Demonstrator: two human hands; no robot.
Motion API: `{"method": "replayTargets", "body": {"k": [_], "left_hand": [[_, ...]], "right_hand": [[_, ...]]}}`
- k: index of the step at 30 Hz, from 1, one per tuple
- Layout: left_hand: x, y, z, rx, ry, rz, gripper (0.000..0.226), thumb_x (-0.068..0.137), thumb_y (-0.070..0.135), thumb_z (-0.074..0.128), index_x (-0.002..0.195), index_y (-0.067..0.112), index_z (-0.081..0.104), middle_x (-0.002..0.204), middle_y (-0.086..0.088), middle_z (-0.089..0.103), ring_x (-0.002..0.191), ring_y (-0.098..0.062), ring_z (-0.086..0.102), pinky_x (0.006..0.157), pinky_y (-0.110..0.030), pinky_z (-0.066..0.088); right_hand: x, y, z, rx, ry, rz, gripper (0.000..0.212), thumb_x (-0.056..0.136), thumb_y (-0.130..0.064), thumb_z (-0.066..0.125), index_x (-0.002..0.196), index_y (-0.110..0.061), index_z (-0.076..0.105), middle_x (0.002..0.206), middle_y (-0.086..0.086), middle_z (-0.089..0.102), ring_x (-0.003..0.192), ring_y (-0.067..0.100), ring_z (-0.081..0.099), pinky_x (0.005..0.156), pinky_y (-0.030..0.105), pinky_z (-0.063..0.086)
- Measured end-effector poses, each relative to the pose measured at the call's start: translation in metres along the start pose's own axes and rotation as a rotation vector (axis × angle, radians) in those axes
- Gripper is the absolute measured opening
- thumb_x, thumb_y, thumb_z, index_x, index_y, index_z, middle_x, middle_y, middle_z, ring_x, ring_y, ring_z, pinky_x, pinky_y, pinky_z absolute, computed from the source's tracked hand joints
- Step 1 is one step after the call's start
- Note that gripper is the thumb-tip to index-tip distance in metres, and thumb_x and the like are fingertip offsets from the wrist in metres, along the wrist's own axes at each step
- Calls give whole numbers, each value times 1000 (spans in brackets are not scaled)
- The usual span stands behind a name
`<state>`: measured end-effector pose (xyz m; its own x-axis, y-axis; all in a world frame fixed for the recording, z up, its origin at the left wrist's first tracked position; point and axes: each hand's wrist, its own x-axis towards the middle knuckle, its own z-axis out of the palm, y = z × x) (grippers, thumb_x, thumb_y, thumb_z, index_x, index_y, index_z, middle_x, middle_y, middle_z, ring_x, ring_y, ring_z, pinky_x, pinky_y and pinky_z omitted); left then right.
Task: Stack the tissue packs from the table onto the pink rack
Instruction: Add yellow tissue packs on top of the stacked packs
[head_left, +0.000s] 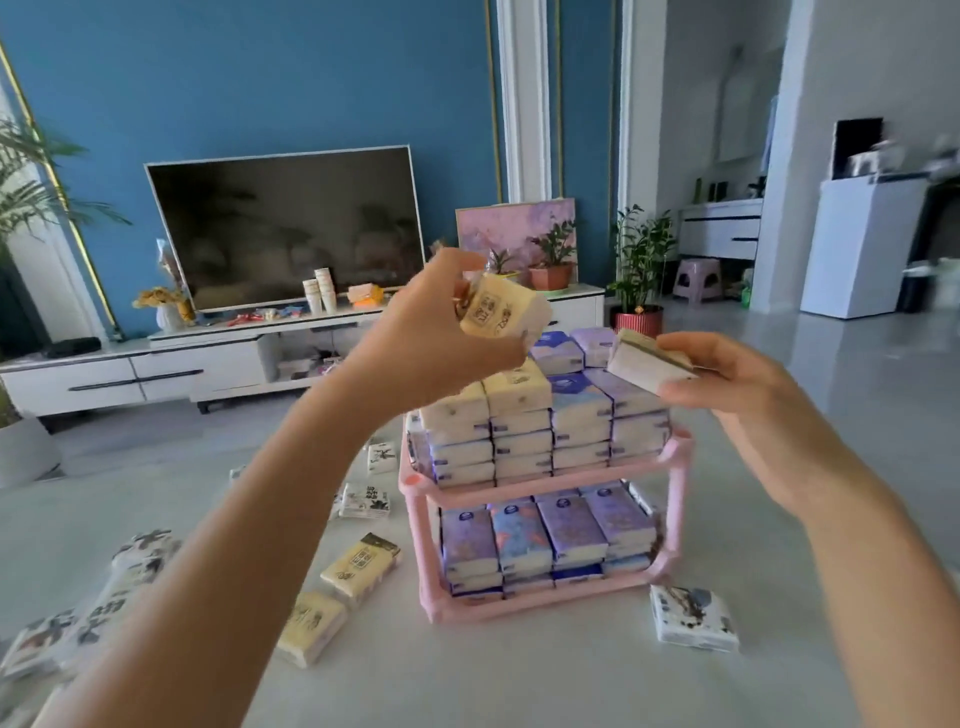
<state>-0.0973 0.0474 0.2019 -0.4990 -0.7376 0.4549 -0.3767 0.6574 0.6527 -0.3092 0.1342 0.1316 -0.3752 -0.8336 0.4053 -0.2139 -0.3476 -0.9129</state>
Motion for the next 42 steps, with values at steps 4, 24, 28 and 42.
{"method": "replayTargets", "body": {"k": [4, 24, 28, 42], "left_hand": [[45, 1, 41, 76, -148, -15, 65, 74, 17, 73, 131, 22, 40, 114, 1, 55, 91, -11, 57, 68, -16, 47], [62, 0, 79, 550, -520, -74, 40, 91, 28, 52, 131, 20, 46, 129, -4, 47, 109, -20, 46, 87, -27, 35], [58, -8, 79, 574, -481, -36, 31, 92, 29, 52, 116, 10, 52, 124, -11, 52, 111, -25, 50, 83, -29, 37], [101, -21, 90, 518, -170, -203, 39, 100, 11, 29, 138, 6, 34, 136, -15, 42, 123, -31, 40, 104, -43, 33]], "right_hand": [[22, 20, -10, -34, 58, -3, 39, 70, -2, 71, 103, -21, 61, 102, -1, 68, 95, 11, 63, 75, 18, 45], [46, 45, -21, -10, -76, 16, 31, 87, -5, 56, 97, -34, 59, 88, -24, 69, 82, -11, 62, 65, 2, 43], [47, 45, -19, -30, -88, 29, 27, 88, -10, 57, 96, -36, 60, 89, -23, 69, 86, -8, 63, 69, 10, 45], [82, 5, 7, -678, 50, -131, 30, 99, -18, 31, 117, -11, 55, 115, 6, 59, 105, 20, 54, 85, 29, 43]]}}
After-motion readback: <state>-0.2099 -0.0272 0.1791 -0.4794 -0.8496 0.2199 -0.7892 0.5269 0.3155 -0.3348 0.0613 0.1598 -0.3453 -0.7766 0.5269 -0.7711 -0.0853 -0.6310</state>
